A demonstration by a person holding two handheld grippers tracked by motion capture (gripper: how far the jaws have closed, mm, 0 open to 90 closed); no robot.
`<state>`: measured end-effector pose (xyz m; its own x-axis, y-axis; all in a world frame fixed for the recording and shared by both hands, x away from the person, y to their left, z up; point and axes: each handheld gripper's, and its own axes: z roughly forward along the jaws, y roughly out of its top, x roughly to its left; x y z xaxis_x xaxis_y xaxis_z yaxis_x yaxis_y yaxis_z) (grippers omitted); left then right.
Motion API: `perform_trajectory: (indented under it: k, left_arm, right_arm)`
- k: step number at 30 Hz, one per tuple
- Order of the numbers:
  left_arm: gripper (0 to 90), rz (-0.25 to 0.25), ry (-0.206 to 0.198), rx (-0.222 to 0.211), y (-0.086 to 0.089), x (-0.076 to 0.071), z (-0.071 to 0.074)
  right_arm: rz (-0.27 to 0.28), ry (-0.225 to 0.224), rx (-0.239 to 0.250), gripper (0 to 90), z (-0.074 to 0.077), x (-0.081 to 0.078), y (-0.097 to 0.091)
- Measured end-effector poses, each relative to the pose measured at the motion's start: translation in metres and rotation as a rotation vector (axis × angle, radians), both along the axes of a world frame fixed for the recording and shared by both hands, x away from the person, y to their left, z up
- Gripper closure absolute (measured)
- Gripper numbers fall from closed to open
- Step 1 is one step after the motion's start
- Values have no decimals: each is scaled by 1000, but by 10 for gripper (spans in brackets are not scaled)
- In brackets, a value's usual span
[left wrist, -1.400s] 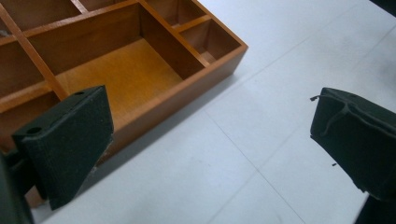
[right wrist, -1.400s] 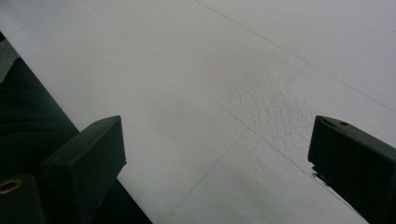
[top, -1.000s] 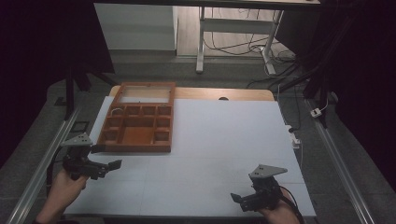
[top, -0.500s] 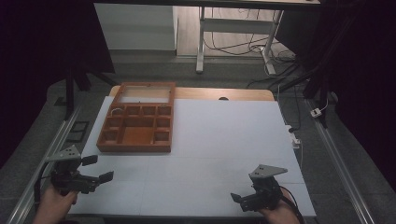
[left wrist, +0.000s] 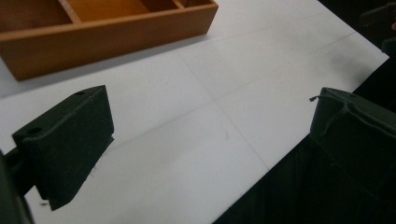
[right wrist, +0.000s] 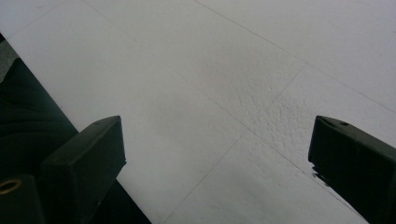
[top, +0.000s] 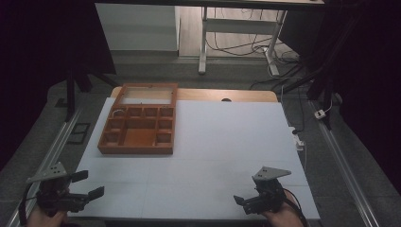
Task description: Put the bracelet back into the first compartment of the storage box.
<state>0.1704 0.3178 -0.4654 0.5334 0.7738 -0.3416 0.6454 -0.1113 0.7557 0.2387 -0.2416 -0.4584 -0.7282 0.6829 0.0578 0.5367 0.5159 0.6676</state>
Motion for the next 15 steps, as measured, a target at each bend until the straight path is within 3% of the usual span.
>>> perform_trajectory:
  k: [9,15]
  left_arm:
    - [0,21,20,21,5,-14,-12]
    - [0,36,50,75,5,-20,-18]
  right_arm:
    - [-3,1,-3,34,0,0,0]
    - [-4,2,-2,34,0,0,0]
